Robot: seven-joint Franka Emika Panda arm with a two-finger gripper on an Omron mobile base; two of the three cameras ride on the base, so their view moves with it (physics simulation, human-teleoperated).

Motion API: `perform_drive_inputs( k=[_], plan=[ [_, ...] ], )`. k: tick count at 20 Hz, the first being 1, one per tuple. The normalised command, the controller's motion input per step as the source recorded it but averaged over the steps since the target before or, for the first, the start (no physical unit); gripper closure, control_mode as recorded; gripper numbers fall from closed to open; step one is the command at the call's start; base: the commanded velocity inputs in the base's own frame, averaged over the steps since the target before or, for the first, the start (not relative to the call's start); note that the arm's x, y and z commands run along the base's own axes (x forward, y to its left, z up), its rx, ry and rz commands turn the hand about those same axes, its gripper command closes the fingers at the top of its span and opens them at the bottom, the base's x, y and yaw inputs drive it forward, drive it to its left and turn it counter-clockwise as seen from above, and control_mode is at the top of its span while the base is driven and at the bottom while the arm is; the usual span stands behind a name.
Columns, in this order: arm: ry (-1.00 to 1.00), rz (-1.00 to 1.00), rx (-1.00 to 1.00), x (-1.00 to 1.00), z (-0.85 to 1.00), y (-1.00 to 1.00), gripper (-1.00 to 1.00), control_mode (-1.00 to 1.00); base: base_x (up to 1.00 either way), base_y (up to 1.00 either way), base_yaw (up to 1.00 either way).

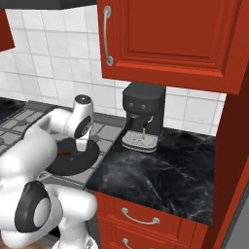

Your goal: Take the chicken drumsticks from the pan and place one on each plate on the dining counter.

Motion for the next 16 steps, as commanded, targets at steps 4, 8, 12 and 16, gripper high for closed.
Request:
perform_drive_inputs(
  k=[4,8,12,16],
  plan=[
    [0.02,0.08,-0.01,0.0,-0.31,0.44,-1.0,-1.0,0.0,0.0,0.0],
    [0.0,0.01,0.0,0.03,-0.41,0.22,-1.0,-1.0,0.0,0.0,0.0],
    [-0.01,0.04,0.0,0.0,-0.53,0.03,-1.0,-1.0,0.0,0.0,0.0],
    [0.0,0.05,0.0,0.01,-0.62,0.29,-1.0,-1.0,0.0,0.0,0.0]
  ],
)
